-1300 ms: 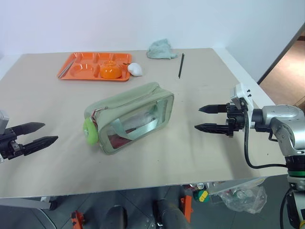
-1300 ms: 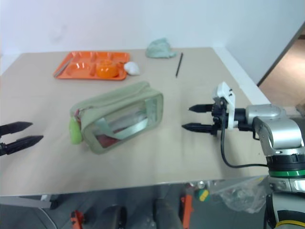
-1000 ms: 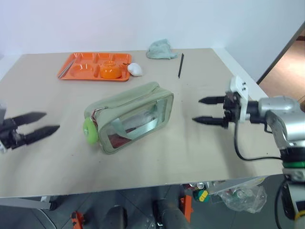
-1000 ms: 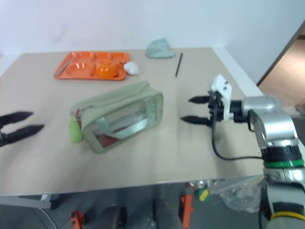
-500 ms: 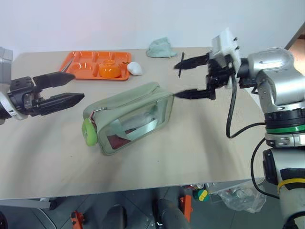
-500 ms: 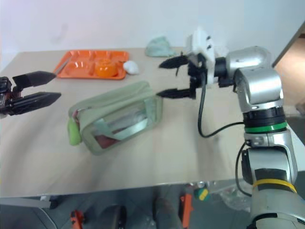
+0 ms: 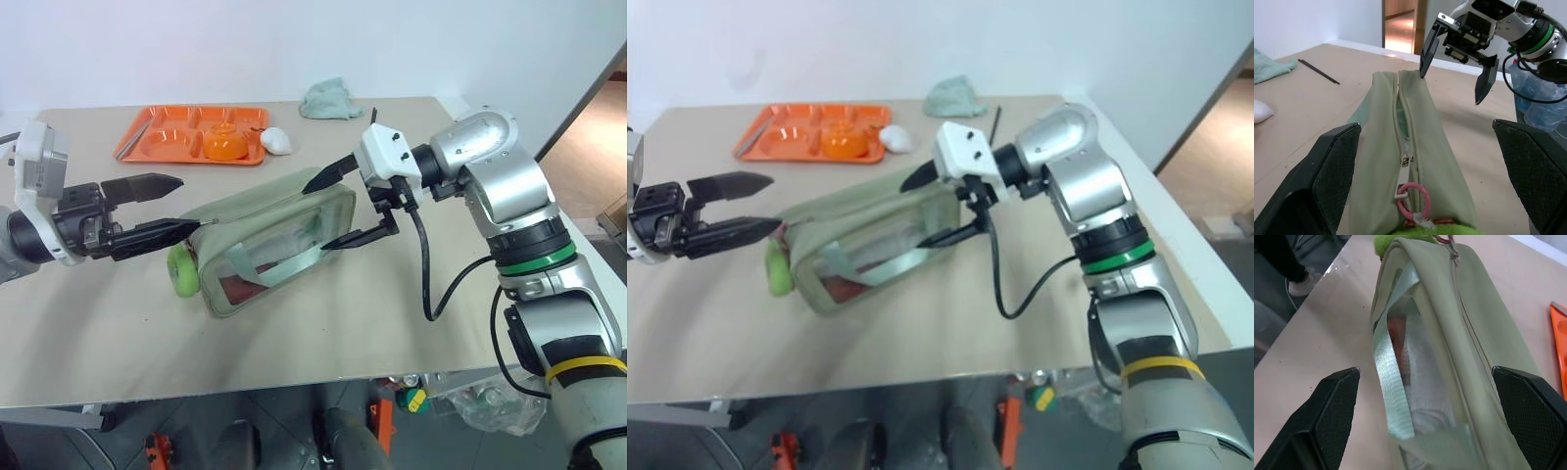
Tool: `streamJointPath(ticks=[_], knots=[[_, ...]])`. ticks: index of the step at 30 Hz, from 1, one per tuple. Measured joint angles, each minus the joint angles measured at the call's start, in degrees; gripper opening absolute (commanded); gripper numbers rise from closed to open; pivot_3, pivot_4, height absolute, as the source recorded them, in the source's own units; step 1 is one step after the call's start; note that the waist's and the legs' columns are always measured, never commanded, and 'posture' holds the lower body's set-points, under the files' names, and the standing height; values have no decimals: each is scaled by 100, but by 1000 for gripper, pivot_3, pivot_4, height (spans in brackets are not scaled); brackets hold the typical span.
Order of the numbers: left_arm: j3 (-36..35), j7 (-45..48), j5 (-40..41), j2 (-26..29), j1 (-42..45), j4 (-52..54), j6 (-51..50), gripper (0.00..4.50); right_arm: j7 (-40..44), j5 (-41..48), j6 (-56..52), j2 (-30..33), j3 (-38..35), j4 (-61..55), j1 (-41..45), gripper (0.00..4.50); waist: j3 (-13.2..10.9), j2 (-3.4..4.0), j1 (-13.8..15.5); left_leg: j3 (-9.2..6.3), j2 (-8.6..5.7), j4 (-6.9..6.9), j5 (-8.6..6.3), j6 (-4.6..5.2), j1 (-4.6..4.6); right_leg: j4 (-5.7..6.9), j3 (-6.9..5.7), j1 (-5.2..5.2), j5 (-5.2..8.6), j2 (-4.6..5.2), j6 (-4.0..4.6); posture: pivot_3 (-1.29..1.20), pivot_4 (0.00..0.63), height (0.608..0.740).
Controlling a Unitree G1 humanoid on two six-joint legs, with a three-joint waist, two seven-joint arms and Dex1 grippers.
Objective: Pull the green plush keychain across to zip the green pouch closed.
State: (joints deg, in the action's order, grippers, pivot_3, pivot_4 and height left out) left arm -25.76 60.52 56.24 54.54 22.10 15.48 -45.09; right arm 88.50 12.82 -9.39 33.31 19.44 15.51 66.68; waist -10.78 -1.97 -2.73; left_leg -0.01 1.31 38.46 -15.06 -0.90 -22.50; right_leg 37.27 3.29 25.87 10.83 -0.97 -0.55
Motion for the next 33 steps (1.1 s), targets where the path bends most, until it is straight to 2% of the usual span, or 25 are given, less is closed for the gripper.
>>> streamJointPath(ticks=[11,14,22,33], knots=[[1,-66,69,-31,-74,103,4,4476,17,-220,450,-441,100,639,237,4500,0,0,-3,2,1,0,1,-2,1,2,0,1,-4,0,8,0,150,740],[2,-76,85,-31,-95,155,4,4500,16,-436,708,-564,267,906,328,3938,0,0,-3,2,1,0,1,-3,2,2,-1,2,-4,-1,8,0,150,740],[9,-185,281,-31,-87,374,-19,4500,16,-921,1402,-649,525,1462,331,3938,0,-1,-1,1,1,0,2,-4,2,2,-1,1,-18,-2,32,0,150,740],[63,-341,350,-156,-111,415,-22,4500,-5,-1037,1609,-563,488,1506,161,3938,4,-6,0,-2,1,1,13,-21,8,3,-1,-6,-23,-4,30,0,150,740]])
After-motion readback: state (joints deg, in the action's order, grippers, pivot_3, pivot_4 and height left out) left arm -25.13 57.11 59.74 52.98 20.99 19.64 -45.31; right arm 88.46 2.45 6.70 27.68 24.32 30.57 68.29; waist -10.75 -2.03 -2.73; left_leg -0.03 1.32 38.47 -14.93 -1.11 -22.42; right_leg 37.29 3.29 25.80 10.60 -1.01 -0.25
